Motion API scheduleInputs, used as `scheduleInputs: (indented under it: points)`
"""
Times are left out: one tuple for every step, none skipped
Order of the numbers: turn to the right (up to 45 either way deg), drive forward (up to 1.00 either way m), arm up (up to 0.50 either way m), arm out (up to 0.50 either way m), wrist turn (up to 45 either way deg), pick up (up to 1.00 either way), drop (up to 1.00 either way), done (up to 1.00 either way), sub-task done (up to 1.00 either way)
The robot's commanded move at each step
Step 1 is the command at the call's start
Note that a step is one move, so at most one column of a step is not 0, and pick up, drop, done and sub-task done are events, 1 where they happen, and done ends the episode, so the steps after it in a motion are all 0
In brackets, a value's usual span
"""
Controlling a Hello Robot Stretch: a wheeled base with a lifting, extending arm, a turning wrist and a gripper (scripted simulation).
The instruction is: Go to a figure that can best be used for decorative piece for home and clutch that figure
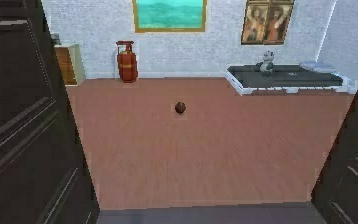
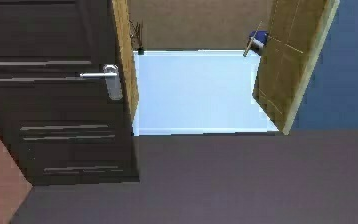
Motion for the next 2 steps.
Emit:
scheduleInputs:
  points:
    - [0.0,1.00,0.00,0.00,0.0,0.00,0.00,0.00,0.00]
    - [-6.0,0.00,0.00,0.00,0.0,0.00,0.00,0.00,0.00]
